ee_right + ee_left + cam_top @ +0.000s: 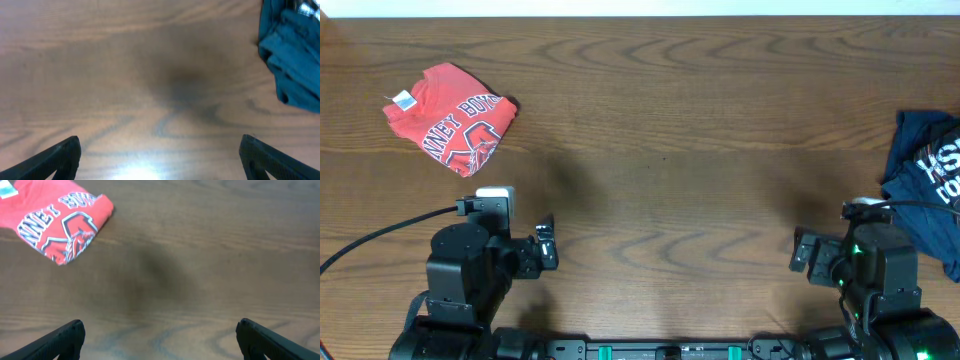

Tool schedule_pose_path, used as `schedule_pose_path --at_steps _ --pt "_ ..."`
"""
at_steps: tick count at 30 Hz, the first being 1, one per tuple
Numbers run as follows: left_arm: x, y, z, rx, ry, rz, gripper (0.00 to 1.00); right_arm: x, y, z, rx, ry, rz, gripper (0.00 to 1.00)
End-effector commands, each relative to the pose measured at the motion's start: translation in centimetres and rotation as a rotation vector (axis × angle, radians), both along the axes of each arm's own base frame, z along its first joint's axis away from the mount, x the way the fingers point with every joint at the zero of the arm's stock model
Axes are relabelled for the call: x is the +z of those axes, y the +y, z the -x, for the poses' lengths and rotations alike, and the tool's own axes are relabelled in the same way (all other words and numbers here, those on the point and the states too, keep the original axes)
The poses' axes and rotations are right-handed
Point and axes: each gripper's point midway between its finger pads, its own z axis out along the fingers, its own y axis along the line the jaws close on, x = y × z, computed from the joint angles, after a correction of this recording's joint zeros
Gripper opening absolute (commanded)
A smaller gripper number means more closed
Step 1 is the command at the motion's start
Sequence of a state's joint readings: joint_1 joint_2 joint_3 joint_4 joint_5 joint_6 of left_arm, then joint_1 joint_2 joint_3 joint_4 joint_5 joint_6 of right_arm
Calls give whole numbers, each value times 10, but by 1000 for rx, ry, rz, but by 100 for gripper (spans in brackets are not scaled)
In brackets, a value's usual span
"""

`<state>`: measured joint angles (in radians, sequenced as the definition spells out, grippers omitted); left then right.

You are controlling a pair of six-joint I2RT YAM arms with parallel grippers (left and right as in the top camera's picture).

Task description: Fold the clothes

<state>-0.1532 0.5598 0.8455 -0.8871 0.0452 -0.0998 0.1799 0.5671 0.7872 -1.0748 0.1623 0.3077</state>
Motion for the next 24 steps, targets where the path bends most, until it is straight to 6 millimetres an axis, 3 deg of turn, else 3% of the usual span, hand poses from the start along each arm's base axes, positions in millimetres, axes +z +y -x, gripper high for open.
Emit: schedule_pose_path --at_steps 1,12,18,24 --pt "-4 3 2 3 14 -20 98 -7 -5 6 -24 31 10 99" --pt "-4 3 2 3 15 -20 98 -5 -9 12 13 15 58 99" --pt "-4 3 2 3 15 -20 98 16 -9 -6 114 -240 153 99" --pt "-4 3 2 3 15 -20 98 12 -7 -17 124 -475 149 99"
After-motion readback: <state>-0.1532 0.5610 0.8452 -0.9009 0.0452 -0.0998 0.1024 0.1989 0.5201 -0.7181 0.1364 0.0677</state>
